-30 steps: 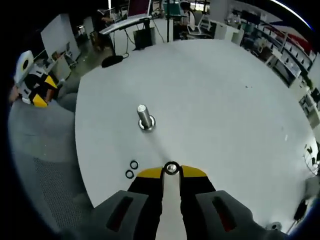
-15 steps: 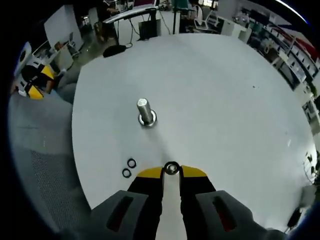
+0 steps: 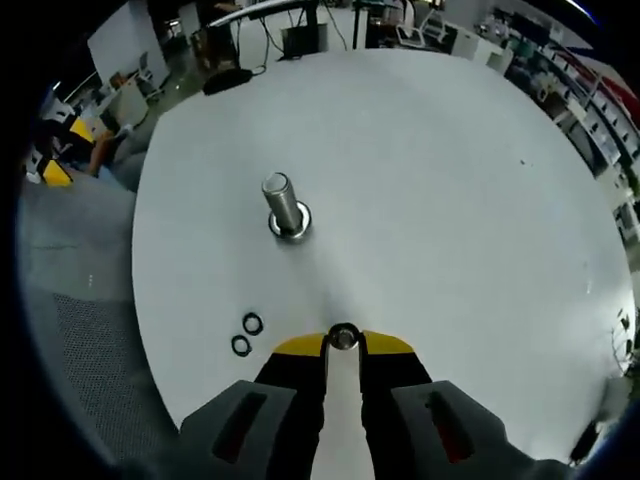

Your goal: Place the washer onto the threaded stud by aligning its center hole with the stud, sliding it down to the base, and recovering from edge contact or off-axis alignment until the washer reaches the visible bottom stop.

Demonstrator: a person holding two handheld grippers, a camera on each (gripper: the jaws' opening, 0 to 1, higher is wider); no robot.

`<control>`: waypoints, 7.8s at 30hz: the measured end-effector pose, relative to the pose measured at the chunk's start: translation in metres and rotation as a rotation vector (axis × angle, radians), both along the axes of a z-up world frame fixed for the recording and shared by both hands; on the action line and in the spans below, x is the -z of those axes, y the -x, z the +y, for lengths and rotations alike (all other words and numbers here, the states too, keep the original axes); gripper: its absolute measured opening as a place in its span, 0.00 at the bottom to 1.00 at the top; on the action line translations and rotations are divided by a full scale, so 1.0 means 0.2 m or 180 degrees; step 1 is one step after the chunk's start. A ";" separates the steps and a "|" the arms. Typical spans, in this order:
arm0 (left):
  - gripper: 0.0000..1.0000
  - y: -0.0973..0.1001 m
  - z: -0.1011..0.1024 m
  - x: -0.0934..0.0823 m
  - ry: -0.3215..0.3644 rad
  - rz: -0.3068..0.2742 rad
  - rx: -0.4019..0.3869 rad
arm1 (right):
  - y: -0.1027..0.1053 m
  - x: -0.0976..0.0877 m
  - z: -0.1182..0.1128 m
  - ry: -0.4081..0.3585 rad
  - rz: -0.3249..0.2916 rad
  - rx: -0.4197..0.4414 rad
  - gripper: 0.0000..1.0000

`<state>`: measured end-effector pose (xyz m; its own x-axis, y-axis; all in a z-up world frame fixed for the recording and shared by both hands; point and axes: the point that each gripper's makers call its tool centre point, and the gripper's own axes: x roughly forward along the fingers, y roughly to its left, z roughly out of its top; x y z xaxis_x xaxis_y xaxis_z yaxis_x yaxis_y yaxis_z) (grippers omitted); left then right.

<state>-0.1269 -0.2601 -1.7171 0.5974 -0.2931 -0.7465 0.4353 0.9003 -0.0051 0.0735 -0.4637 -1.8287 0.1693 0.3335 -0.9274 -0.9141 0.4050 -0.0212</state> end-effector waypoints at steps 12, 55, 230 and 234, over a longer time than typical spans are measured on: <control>0.25 -0.01 0.00 0.00 0.0022 -0.0011 -0.0010 | 0.00 0.10 -0.02 0.0118 0.0071 0.0026 0.14; 0.24 -0.02 0.01 -0.03 0.0047 -0.0110 -0.0039 | 0.42 0.08 0.07 0.0052 0.0325 -0.0244 0.25; 0.21 0.00 0.00 0.01 0.0007 0.0042 0.0037 | 0.12 0.02 -0.06 -0.0065 -0.0131 0.0103 0.22; 0.21 0.00 0.00 0.01 0.0001 0.0052 0.0056 | 0.20 0.03 -0.01 -0.0214 -0.0029 0.0165 0.22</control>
<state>-0.1277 -0.2601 -1.7198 0.5799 -0.3037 -0.7560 0.4508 0.8925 -0.0127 0.0325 -0.4649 -1.8341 0.1963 0.3857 -0.9015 -0.8917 0.4525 -0.0006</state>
